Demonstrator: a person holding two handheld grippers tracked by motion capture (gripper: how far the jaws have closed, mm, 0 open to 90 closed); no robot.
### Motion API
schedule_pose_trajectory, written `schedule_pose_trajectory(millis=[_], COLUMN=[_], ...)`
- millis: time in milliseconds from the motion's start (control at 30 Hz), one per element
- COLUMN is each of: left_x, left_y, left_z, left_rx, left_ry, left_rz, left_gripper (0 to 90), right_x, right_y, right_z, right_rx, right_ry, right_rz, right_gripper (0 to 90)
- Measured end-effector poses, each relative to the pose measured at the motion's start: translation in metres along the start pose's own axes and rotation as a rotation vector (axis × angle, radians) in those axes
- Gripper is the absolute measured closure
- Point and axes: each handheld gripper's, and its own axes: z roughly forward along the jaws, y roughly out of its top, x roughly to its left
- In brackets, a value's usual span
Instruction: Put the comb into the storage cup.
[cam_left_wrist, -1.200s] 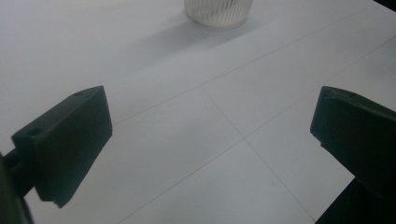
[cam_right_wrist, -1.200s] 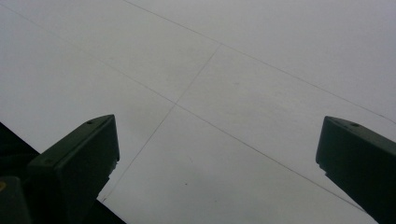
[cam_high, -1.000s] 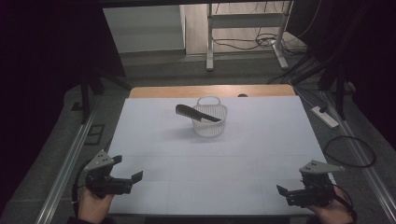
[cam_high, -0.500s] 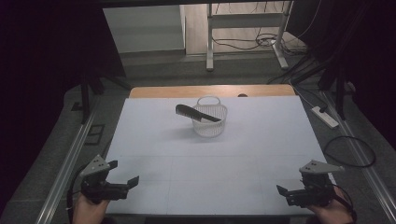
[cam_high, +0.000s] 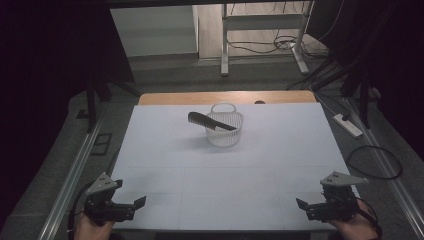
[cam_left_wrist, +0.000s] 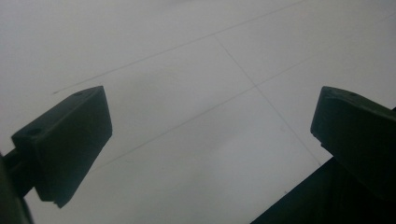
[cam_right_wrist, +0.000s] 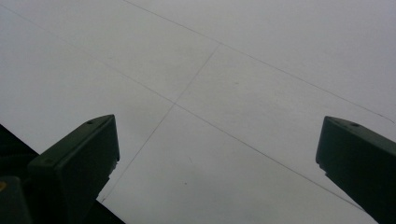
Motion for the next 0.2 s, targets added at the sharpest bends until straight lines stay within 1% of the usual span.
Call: schedule_pose_trajectory(millis=[133,200], left_x=[-0.0002,-0.0005], left_y=[-0.0004,-0.0001], left_z=[-0.0001,0.0003], left_rx=[0.011,0.008], left_ry=[0.006,0.005], left_rz=[0.001,-0.002], left_gripper=[0.0,0.0], right_x=[0.0002,0.0001], right_y=[0.0002,0.0003], right_z=[0.0002,0.0005], right_rx=[0.001,0.001], right_ry=[-0.001,-0.001], right_rz=[-0.002,-0.002], right_gripper=[0.0,0.0])
